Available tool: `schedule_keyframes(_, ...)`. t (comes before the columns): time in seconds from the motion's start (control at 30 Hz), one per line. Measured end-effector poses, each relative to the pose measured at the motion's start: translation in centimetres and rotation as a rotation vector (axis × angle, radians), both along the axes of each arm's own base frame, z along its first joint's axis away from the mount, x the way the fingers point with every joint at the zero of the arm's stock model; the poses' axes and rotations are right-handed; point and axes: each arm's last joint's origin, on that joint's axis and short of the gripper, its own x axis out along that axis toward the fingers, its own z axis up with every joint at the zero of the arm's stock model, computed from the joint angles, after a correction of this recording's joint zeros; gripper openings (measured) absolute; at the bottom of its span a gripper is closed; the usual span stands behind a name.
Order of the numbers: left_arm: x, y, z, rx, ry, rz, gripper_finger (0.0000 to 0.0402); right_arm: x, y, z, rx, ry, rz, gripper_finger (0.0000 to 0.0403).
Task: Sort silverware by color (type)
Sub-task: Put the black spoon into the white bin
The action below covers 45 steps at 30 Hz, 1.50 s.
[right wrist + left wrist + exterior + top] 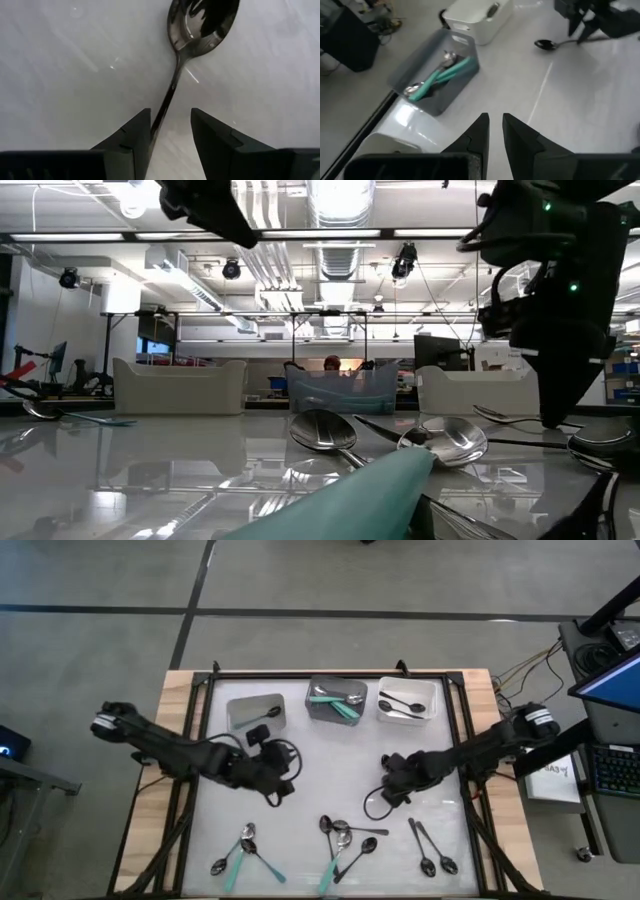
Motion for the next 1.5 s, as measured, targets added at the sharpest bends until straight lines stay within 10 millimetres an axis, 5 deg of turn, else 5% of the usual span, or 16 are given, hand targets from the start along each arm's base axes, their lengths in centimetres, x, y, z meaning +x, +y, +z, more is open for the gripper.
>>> schedule_keyframes(0.3,-0.7,-0.1,0.0,0.080,-0.067,0.106,0.0038,0.3,-0.2,-0.6,-0.011,0.029,0.024,0.0122)
schedule_keyframes(0.67,-0.7,0.0,-0.1,0.121,-0.092,0.159,0.0038,0.7,-1.2,-0.7,0.049,0.042,0.093,0.0018)
schedule_keyframes(0.8,-0.7,0.1,0.0,0.118,-0.101,0.168,0.0038,0.8,-1.7,-0.4,0.061,0.034,0.109,0.0011)
schedule_keyframes(1.1,-1.4,0.4,1.1,0.137,-0.186,0.242,0.0038,1.5,-3.7,3.6,0.023,-0.127,0.160,0.0010)
schedule_keyframes(1.5,-3.3,1.2,3.0,0.179,-0.247,0.299,0.0038,0.6,-10.2,8.3,-0.127,-0.271,0.113,0.0009)
